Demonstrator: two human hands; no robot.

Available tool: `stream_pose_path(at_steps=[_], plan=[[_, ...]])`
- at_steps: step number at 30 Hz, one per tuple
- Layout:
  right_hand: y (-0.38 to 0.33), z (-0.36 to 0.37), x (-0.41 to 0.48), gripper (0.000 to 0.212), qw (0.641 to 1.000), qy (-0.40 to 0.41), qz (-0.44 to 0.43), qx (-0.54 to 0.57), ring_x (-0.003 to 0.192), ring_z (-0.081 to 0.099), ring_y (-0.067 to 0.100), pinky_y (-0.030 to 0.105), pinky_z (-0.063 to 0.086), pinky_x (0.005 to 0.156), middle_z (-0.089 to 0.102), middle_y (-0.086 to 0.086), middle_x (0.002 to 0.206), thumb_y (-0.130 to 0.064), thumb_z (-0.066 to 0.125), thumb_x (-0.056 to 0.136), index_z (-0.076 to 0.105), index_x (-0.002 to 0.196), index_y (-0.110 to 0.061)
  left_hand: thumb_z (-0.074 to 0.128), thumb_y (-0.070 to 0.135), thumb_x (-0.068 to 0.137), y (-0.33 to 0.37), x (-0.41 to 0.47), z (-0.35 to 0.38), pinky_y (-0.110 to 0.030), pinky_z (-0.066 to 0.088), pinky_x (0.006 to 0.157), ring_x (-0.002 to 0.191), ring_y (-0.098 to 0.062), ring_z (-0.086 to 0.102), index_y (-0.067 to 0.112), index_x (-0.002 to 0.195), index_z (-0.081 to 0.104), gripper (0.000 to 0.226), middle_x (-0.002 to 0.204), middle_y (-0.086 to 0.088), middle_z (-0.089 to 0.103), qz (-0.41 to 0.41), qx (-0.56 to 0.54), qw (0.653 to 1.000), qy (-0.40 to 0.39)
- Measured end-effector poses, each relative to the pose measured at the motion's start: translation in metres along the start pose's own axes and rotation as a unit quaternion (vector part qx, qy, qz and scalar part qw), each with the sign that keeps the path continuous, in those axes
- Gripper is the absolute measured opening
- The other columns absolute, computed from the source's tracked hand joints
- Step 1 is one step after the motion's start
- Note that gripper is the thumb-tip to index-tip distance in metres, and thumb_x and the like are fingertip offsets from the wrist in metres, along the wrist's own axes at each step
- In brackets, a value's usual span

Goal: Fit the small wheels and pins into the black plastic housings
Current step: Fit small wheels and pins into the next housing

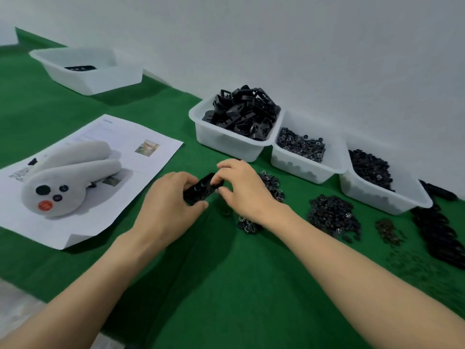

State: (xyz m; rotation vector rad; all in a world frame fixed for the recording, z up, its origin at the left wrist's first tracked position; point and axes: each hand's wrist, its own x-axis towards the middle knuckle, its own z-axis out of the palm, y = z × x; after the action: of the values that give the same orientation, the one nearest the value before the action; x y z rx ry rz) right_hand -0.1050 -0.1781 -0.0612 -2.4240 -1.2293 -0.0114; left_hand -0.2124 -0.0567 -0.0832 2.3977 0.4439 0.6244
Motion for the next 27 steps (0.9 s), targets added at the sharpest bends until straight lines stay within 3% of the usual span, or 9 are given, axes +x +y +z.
stream_pose_path(at_steps=[2,4,7,9,12,16,18,23,27], plan=[[-0.001,-0.007,-0.021,0.021,0.994,0.064,0.034,0.083,0.086,0.051,0.01,0.015,0.036,0.08,0.057,0.001,0.102,0.001,0.062,0.08,0.07,0.092,-0.014,0.074,0.038,0.068,0.013,-0.015,-0.003,-0.022,0.032,0.068,0.078,-0.01,0.046,0.021,0.108,0.057,0.046,0.088,0.01,0.051,0.051,-0.005,0.999,-0.008],[0.0,-0.01,-0.046,0.03,0.986,0.069,0.048,0.143,0.075,0.053,0.005,0.009,0.038,0.069,0.058,-0.002,0.095,0.008,0.058,0.077,0.072,0.09,-0.014,0.07,0.051,0.063,0.028,-0.033,0.0,-0.017,0.026,0.065,0.077,-0.007,0.042,0.023,0.113,0.053,0.059,0.086,0.014,0.043,0.092,-0.018,0.995,-0.038],[0.008,-0.012,-0.078,0.039,0.976,0.021,0.093,0.198,0.085,0.058,0.003,0.007,0.041,0.069,0.06,-0.01,0.096,0.014,0.049,0.074,0.074,0.084,-0.014,0.061,0.064,0.063,0.046,-0.056,0.017,-0.015,0.023,0.073,0.083,-0.003,0.036,0.021,0.12,0.047,0.072,0.091,0.015,0.041,0.144,-0.011,0.982,-0.119],[0.015,-0.013,-0.09,0.041,0.971,-0.018,0.117,0.21,0.096,0.058,0.004,0.007,0.041,0.081,0.062,-0.013,0.1,0.014,0.047,0.074,0.074,0.084,-0.014,0.057,0.065,0.068,0.053,-0.068,0.032,-0.016,0.021,0.083,0.093,-0.004,0.038,0.021,0.123,0.042,0.072,0.105,0.011,0.045,0.164,0.008,0.973,-0.164],[0.022,-0.015,-0.1,0.039,0.966,-0.063,0.11,0.225,0.107,0.056,0.0,0.017,0.041,0.097,0.065,-0.011,0.111,0.012,0.047,0.075,0.074,0.088,-0.013,0.059,0.054,0.077,0.059,-0.075,0.046,-0.016,0.022,0.084,0.098,-0.008,0.044,0.019,0.118,0.045,0.055,0.11,0.009,0.048,0.179,-0.012,0.964,-0.196],[0.025,-0.018,-0.111,0.033,0.962,-0.053,0.083,0.256,0.108,0.058,0.002,0.023,0.045,0.095,0.064,-0.005,0.118,0.011,0.055,0.078,0.071,0.096,-0.011,0.067,0.035,0.079,0.057,-0.07,0.043,-0.015,0.026,0.064,0.066,-0.003,0.038,0.02,0.104,0.057,0.031,0.076,0.02,0.037,0.201,-0.042,0.962,-0.183],[0.028,-0.017,-0.12,0.032,0.967,-0.014,0.071,0.246,0.106,0.058,0.003,0.021,0.046,0.09,0.062,-0.008,0.119,0.007,0.06,0.077,0.067,0.098,-0.016,0.074,0.03,0.072,0.056,-0.065,0.038,-0.016,0.027,0.061,0.066,-0.001,0.04,0.019,0.098,0.059,0.032,0.075,0.02,0.037,0.205,-0.041,0.963,-0.168],[0.037,-0.008,-0.143,0.016,0.986,0.079,0.094,0.112,0.066,0.048,0.0,0.01,0.034,0.064,0.056,-0.012,0.083,-0.012,0.071,0.075,0.066,0.089,-0.02,0.08,0.029,0.064,0.05,-0.046,0.032,-0.016,0.03,0.091,0.102,-0.005,0.04,0.02,0.117,0.051,0.061,0.108,0.012,0.046,0.21,-0.038,0.959,-0.185],[0.037,-0.006,-0.155,0.012,0.982,0.084,0.104,0.136,0.066,0.05,-0.003,0.008,0.035,0.062,0.053,-0.017,0.072,-0.008,0.07,0.075,0.069,0.081,-0.019,0.08,0.023,0.065,0.05,-0.052,0.036,-0.01,0.036,0.081,0.089,0.0,0.047,0.024,0.11,0.056,0.051,0.094,0.015,0.055,0.184,-0.07,0.958,-0.207]])
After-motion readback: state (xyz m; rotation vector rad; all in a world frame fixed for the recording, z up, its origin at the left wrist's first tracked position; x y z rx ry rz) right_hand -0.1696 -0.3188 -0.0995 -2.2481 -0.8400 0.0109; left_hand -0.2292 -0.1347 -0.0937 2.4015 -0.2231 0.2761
